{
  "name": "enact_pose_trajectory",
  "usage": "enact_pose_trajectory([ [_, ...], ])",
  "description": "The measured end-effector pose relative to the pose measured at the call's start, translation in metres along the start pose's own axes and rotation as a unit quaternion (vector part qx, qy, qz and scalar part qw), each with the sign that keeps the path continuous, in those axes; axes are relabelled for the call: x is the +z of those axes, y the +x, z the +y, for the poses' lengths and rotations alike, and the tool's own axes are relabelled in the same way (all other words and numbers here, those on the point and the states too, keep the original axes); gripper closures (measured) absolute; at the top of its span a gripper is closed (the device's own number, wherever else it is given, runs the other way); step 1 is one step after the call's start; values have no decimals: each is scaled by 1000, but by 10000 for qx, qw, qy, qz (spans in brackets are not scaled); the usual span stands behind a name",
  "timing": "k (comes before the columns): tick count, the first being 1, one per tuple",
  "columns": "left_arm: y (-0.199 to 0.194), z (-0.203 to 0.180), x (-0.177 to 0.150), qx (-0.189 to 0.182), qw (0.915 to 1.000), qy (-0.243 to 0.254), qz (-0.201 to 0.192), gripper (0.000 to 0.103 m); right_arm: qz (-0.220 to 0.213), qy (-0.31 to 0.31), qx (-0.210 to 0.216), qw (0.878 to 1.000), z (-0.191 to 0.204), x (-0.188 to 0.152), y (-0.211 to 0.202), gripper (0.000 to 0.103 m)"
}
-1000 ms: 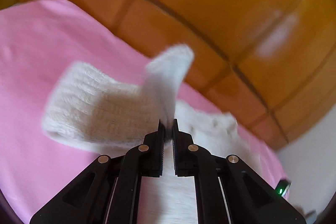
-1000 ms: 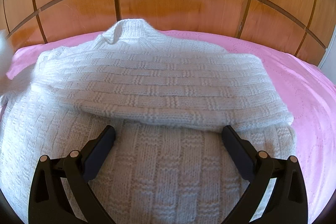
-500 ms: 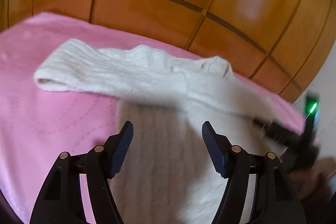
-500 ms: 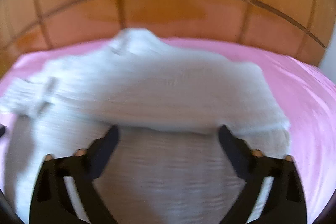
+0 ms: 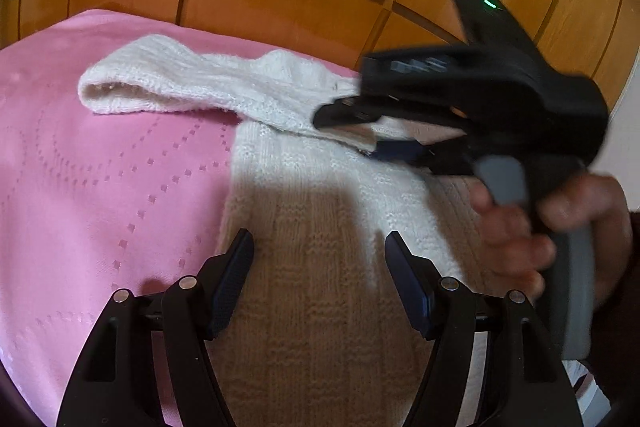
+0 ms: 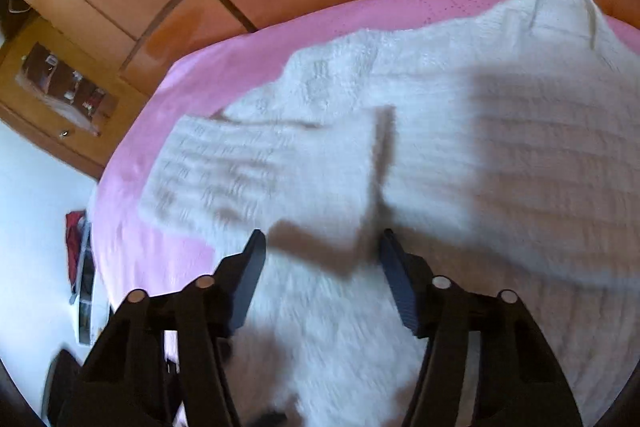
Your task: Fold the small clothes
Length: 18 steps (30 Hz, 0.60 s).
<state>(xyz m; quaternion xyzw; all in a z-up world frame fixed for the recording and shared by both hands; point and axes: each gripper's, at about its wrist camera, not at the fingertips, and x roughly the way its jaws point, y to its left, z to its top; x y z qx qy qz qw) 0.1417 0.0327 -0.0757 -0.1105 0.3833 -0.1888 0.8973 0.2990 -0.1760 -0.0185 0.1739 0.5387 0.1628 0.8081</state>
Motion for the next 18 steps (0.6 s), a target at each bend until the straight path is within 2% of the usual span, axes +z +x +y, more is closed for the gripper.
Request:
enact_pose_trajectory([
  [1, 1, 1, 0, -19, 10000, -9, 2, 36, -33, -73, -137, 9999, 5, 3, 1, 82],
  [2, 1, 1, -1, -42, 10000, -16, 1, 34, -99, -222, -268, 9993, 12, 5, -3, 97],
  [7, 2, 1, -1, -64, 10000, 7, -11, 33, -1054, -635, -361, 9918, 32, 13, -66, 97],
  [10, 3, -1, -1, -21, 10000, 41, -7, 33, -1728, -778, -508, 9806, 30, 21, -119, 97],
  [14, 3, -3, -2, 12, 10000, 65, 8, 33, -2292, -503, -772, 9690, -8, 23, -179, 97],
  [18, 5, -7, -3, 86, 9999, 120, 28, 33, -2516, -44, -1051, 9621, -57, 14, -210, 97],
])
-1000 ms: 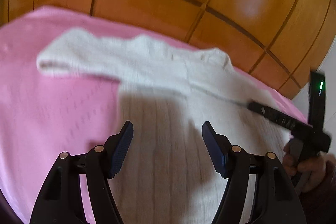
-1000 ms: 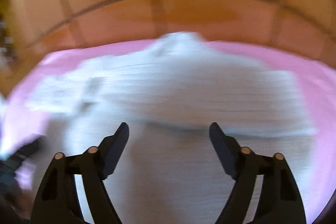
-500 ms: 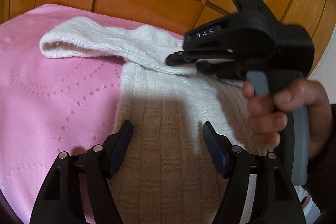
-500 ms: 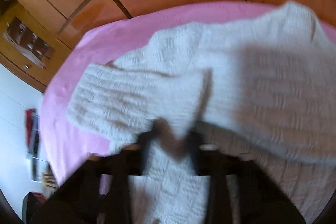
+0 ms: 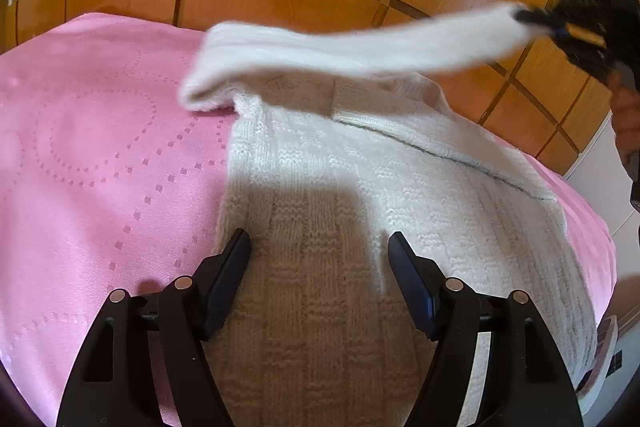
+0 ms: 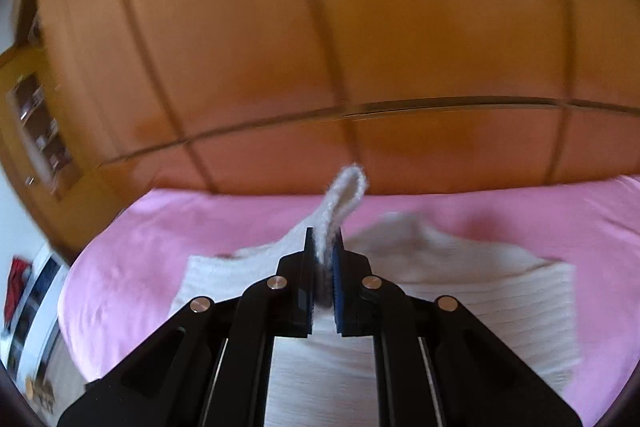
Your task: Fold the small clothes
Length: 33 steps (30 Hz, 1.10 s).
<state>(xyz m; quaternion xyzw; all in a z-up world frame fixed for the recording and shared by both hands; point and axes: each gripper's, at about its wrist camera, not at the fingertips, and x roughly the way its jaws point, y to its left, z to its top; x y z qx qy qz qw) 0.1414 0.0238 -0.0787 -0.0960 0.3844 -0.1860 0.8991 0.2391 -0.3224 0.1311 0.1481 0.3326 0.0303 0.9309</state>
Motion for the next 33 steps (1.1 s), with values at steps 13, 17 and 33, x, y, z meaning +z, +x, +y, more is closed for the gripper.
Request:
enact_pose_trajectory([
  [13, 10, -12, 5, 238, 9993, 246, 158, 29, 559, 1379, -1238, 9811, -163, -62, 10, 97],
  [17, 7, -12, 17, 203, 9991, 107, 359, 29, 815, 1777, -1050, 9751, -189, -84, 15, 92],
  [33, 45, 69, 124, -739, 9750, -2044, 462, 29, 625, 535, -912, 9924, -120, -93, 10, 33],
])
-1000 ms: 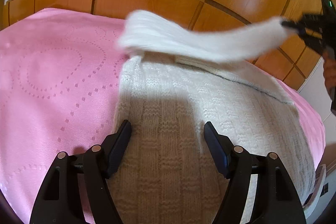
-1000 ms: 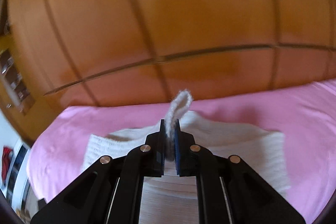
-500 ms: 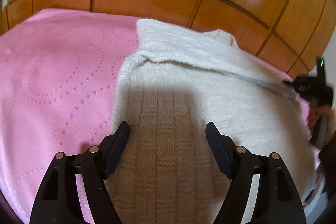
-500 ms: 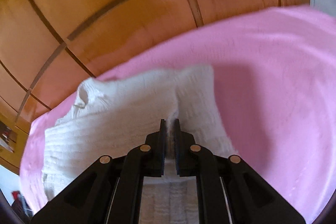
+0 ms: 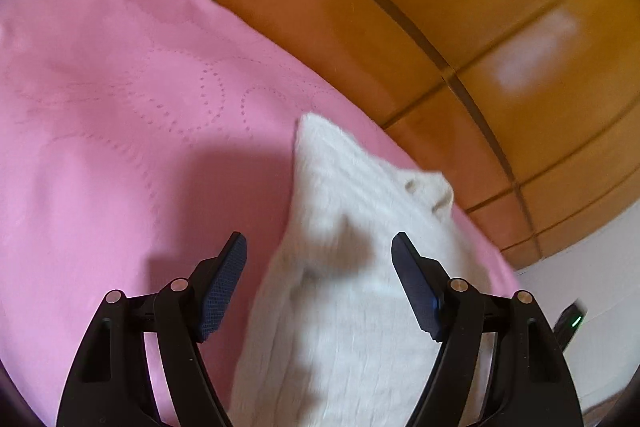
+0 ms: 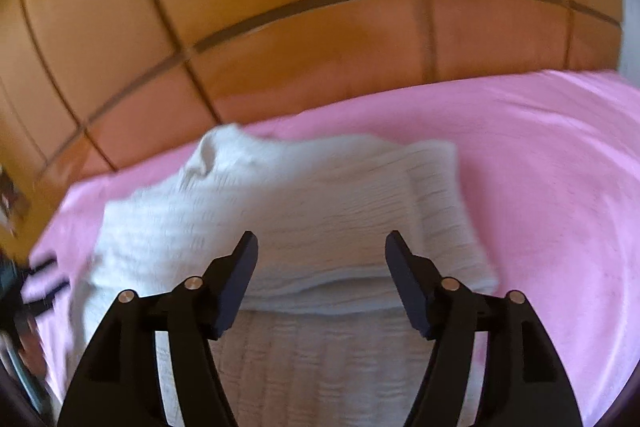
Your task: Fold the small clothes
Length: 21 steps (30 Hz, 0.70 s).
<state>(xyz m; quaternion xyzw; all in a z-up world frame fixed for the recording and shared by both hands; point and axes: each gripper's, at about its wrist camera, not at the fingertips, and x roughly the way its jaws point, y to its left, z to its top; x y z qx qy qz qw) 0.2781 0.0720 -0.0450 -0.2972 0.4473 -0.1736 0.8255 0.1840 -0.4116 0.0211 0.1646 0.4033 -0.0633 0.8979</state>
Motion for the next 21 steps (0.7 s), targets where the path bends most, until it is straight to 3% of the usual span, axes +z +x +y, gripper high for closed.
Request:
enact_pose_trajectory([
  [7, 51, 14, 41, -286, 9967, -635, 409, 29, 103, -17, -110, 9999, 2, -1, 22, 24],
  [9, 69, 14, 47, -224, 9950, -811, 540, 33, 125, -80, -157, 9998, 5, 0, 24, 22],
  [10, 75, 12, 50, -289, 9947, -808, 572, 40, 128, -122, -178, 9997, 6, 0, 24, 21],
  [11, 81, 8, 52, -318, 9949, -738, 614, 69, 120, -147, -184, 9997, 7, 1, 23, 20],
  [12, 85, 4, 54, -208, 9960, -626, 603, 87, 98, -178, -184, 9996, 9, 1, 22, 20],
  [14, 78, -11, 51, -84, 9994, -227, 244, 92, 72, -202, -169, 9996, 12, 1, 21, 16],
  [17, 72, -32, 38, 782, 9942, 735, -54, 93, 167, -321, -281, 9989, 17, -1, 32, 13],
  [19, 84, -40, 27, 1525, 9792, 1339, -59, 93, 288, -436, -461, 9976, 21, -4, 44, 12],
  [21, 96, -46, 19, 1973, 9662, 1657, -19, 85, 359, -631, -681, 9950, 28, -6, 53, 9],
])
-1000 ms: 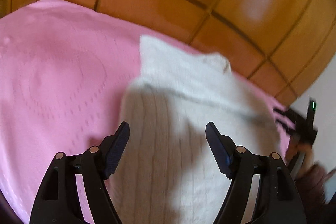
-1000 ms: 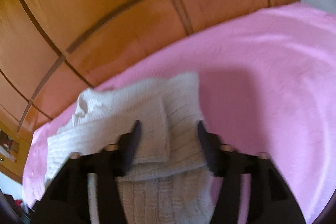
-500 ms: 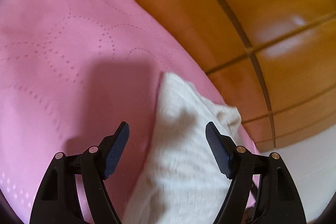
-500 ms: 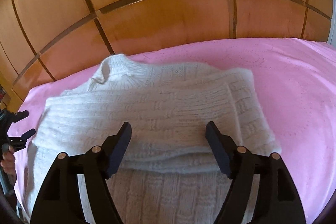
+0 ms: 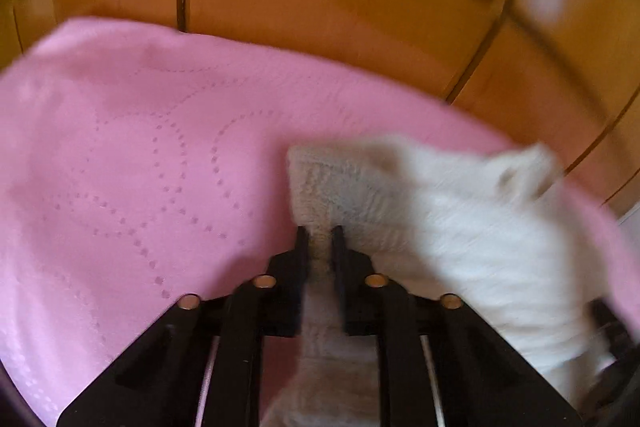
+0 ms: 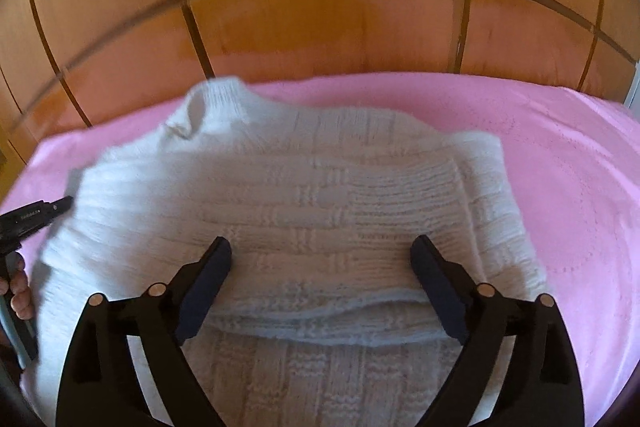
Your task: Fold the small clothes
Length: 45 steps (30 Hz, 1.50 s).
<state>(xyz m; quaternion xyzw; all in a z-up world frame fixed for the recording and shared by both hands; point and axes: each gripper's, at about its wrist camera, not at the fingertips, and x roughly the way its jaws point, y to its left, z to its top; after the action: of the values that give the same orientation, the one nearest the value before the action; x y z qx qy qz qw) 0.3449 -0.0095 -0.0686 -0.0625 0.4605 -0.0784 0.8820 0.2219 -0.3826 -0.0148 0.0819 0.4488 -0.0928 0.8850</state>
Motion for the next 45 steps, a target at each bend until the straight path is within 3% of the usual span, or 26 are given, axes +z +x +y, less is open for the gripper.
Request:
enact_pose_trajectory([
  [1, -4, -5, -1, 135, 9999, 54, -82, 84, -4, -28, -62, 10000, 2, 0, 1, 8],
  [3, -18, -11, -3, 241, 9995, 43, -204, 68, -11, -11, -106, 9999, 1, -1, 3, 7],
  [6, -53, -24, -18, 107, 9975, 195, -665, 49, -24, 18, -92, 10000, 0, -1, 4, 6],
  [9, -73, -42, -34, 8, 9942, 542, -925, 49, -55, 33, -86, 9999, -1, -1, 1, 6],
  [16, -106, -62, -69, -219, 9895, 938, -1077, 49, -261, 182, 53, 9995, -4, -5, -28, 6],
  [21, -100, -66, -71, -240, 9901, 977, -977, 49, -265, 123, 53, 9996, -8, -9, -35, 6],
  [27, -62, -49, -71, -102, 9967, 727, -337, 48, -18, 254, -7, 9997, -16, -15, -11, 2],
  [30, -56, -46, -74, -146, 9971, 694, -280, 48, -25, 242, -42, 9997, -15, -15, -9, 2],
  [34, -63, -43, -77, -218, 9978, 569, -251, 44, -47, 269, -27, 9996, -15, -16, -18, 2],
  [36, -70, -37, -84, -247, 9981, 516, -249, 32, -55, 304, 27, 9995, -18, -19, -28, 2],
  [45, -119, 0, -137, -586, 9968, 526, -127, 32, -52, 476, -231, 9986, -69, -71, -84, 2],
])
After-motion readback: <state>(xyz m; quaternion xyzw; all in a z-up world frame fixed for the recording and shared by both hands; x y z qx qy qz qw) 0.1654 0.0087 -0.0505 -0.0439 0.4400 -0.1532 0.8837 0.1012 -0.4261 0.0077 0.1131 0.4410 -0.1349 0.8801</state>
